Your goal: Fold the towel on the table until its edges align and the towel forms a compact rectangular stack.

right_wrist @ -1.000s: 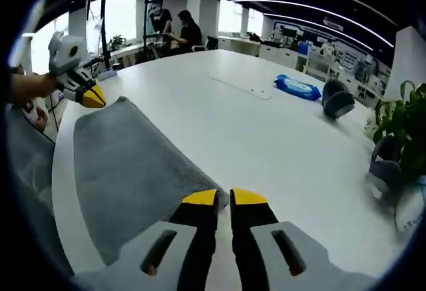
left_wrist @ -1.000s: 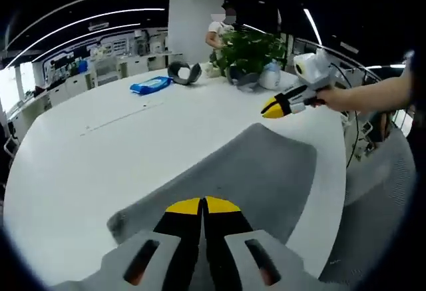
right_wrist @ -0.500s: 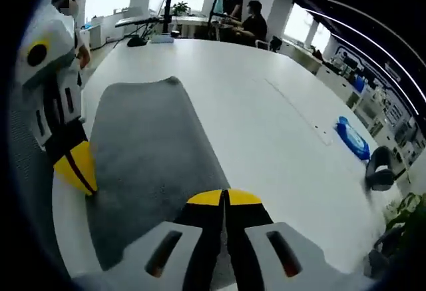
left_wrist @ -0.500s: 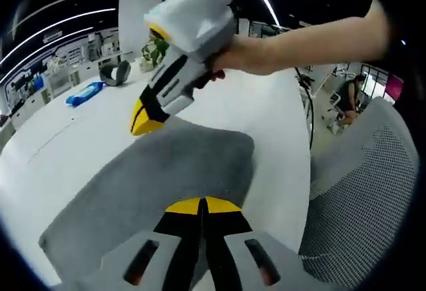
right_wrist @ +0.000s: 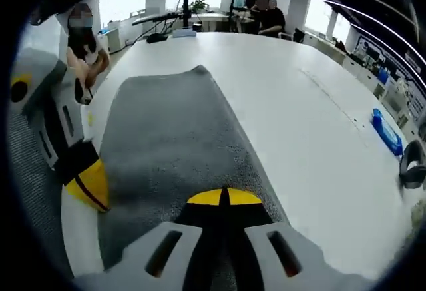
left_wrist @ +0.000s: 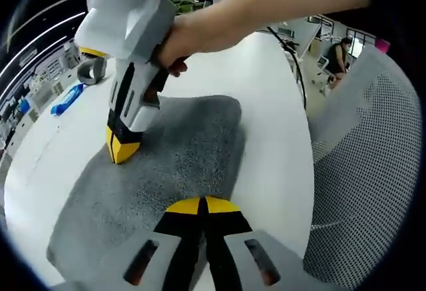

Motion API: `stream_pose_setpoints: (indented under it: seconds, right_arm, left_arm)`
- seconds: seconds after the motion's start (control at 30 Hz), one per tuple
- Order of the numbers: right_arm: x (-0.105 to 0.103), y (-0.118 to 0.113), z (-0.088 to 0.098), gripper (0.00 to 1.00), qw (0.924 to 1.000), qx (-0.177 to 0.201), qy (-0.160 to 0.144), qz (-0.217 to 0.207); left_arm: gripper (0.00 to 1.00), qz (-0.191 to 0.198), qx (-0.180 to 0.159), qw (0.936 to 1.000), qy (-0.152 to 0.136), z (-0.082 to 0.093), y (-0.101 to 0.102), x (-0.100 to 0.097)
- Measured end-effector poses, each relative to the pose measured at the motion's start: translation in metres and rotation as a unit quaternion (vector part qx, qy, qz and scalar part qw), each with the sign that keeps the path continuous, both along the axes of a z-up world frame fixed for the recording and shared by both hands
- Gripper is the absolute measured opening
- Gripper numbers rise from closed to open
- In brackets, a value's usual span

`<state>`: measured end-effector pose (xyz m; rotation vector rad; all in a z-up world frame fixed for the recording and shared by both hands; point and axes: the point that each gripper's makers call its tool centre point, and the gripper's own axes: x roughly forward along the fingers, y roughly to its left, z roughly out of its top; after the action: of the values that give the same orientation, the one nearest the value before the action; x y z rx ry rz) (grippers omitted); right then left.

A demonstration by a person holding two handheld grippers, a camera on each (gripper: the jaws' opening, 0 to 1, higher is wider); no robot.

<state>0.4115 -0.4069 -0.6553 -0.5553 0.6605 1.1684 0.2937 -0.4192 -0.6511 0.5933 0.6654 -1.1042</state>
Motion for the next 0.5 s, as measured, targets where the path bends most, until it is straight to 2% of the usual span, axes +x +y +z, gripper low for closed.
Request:
stream_pose_setpoints:
  seconds: [0.1,0.17,0.27,0.5]
  right_arm:
    - [-0.001,-0.004,0.000,0.00,1.0000,0.001,0.000,-0.004]
    - [0.000,-0.007,0.000,0.00,0.9999,-0.001,0.003,-0.011]
    - [-0.001,-0.013,-0.001,0.00,0.9997,-0.003,0.004,-0.024]
    - [-0.005,-0.023,-0.001,0.00,0.9993,-0.007,0.001,-0.036]
  left_arm:
    - [0.01,-0.013,0.013,0.9997,-0.013,0.000,0.000,-0.001]
    - [0.01,-0.018,0.022,0.9995,-0.012,0.000,0.001,-0.002]
    - [0.01,-0.008,0.029,0.9995,0.006,-0.001,0.006,-0.001]
    - [0.01,-0.011,0.046,0.9989,-0.001,-0.002,0.015,-0.001]
